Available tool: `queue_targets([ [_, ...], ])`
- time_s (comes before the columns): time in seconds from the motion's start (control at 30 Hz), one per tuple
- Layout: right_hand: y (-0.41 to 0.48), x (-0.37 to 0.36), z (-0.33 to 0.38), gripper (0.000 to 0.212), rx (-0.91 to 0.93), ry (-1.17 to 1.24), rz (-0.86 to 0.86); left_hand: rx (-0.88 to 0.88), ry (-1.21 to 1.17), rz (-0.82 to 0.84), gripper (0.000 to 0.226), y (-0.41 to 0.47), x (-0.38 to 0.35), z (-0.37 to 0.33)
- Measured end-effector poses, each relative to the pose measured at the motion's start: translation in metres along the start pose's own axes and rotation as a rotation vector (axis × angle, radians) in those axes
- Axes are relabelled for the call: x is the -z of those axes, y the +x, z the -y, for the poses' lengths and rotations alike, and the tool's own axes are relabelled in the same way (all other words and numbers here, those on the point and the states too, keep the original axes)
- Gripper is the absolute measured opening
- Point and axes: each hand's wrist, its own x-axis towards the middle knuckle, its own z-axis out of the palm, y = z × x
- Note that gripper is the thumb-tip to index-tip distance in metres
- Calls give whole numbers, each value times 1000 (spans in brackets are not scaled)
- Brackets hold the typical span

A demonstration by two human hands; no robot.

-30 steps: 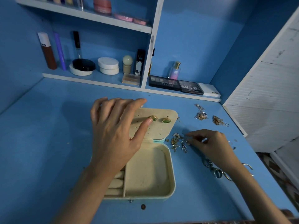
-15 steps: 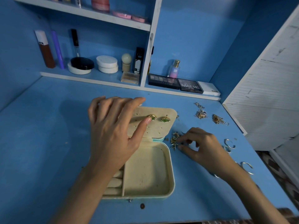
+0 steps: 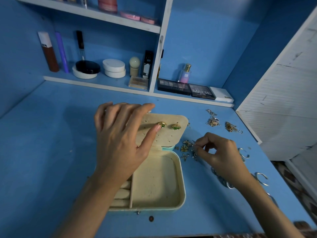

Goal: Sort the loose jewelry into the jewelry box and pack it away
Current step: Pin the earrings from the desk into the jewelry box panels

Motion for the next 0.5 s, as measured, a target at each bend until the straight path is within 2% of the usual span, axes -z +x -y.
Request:
queue_targets([
  [0.1,0,2,11,18,-214,406,27,-4,3,-8,35,0,0,0],
  [0.17,1,3,16,19,-259,566,26,-6,3,-13,34,0,1,0],
  [0.3,1,4,18,8,-268,618,32,-7,-5,-15,35,0,0,1],
  [0.4,0,3,18,22,-266,627,52,-10,-10,-16,35,0,0,2],
  [0.5,-2,0,19,28,-261,584,48,-11,-20,-22,36,0,0,3],
])
